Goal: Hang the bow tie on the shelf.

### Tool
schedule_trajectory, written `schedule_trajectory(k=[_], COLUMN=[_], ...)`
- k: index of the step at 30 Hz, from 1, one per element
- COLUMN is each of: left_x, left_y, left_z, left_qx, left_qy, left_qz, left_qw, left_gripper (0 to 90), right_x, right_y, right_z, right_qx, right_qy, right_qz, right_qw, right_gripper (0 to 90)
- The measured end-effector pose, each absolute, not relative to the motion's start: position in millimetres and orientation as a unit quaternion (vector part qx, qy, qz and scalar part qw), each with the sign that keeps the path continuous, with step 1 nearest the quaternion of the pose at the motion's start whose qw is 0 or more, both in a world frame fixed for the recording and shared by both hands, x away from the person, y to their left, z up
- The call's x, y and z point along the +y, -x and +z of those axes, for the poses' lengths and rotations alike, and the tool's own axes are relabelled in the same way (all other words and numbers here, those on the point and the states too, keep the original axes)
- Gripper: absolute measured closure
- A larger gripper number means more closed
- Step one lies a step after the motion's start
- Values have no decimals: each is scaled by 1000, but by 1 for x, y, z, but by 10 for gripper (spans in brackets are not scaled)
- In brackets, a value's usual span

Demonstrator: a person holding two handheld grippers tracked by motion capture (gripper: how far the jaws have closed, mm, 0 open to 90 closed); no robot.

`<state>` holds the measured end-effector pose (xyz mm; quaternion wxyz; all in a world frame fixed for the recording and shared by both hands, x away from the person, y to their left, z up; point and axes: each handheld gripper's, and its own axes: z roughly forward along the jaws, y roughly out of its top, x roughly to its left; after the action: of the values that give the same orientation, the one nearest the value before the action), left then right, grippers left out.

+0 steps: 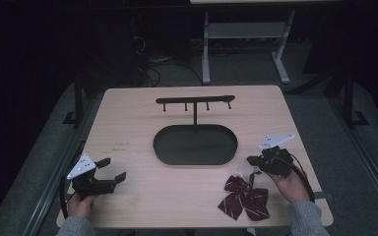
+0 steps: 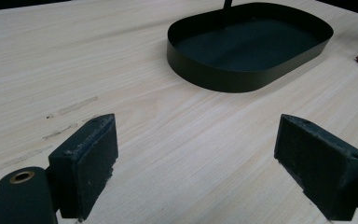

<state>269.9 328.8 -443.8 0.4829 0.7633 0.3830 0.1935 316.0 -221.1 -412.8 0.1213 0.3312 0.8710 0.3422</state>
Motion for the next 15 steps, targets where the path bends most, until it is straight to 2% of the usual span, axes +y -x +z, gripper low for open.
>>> schedule_trajectory(k=[15], left_x=[328], left_y=[-269], left_z=[-444], left_qx=[382], left_qy=[-764], left_qz=[194], left_qw=[481], left_gripper=[129], right_x=[-215], right_y=[-306], right_z=[-380], right_qx=[877], right_qy=[-295], right_qz=[355], right_qw=[131], right_gripper=[882])
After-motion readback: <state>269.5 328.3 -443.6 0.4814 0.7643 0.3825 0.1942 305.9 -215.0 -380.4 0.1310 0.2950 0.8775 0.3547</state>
